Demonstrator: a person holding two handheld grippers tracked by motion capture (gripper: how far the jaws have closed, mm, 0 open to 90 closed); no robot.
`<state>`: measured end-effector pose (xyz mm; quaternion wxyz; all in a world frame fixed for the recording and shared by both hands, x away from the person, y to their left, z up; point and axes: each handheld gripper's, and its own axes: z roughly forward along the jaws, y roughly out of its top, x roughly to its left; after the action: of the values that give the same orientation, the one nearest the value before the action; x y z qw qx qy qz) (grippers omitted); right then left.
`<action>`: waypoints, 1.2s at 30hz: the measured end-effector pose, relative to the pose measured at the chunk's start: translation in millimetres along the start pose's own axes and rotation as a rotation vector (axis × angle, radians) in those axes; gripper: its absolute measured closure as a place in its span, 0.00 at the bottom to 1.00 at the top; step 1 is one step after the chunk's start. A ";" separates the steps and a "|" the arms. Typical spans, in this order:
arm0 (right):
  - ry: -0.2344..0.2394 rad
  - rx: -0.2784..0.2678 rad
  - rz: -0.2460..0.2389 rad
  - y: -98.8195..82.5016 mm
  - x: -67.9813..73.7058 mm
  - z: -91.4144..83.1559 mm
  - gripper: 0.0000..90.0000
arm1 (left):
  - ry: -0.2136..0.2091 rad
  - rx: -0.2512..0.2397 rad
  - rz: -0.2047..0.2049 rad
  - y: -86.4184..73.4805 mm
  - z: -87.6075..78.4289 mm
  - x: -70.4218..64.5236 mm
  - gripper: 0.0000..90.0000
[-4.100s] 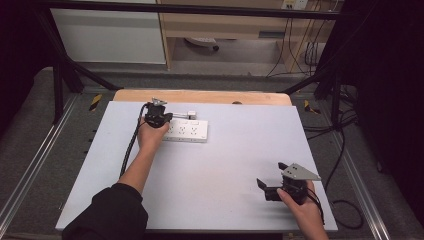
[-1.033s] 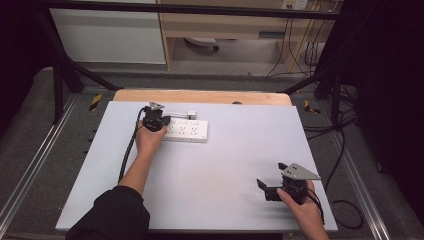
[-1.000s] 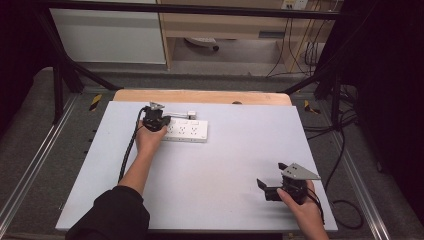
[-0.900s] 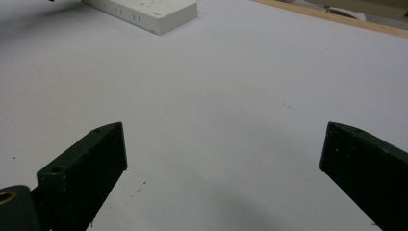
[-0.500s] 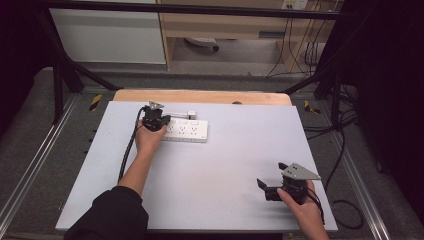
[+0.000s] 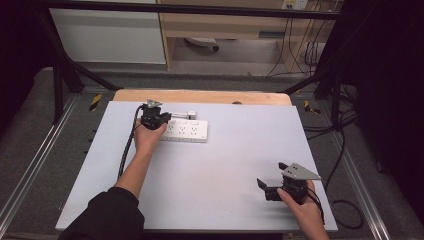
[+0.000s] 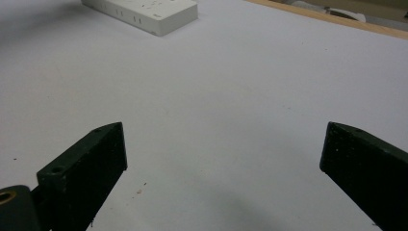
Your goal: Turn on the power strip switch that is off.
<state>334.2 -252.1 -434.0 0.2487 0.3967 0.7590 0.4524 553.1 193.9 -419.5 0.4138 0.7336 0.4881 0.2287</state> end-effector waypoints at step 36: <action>0.013 -0.006 -0.003 1.3 -0.3 -1.1 0.02 | 0.011 -0.022 -0.016 15.3 -45.5 3.2 0.14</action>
<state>334.0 -252.5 -432.4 0.2457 0.3919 0.7598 0.4570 528.9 211.5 -381.9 0.4207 0.7240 0.4936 0.2349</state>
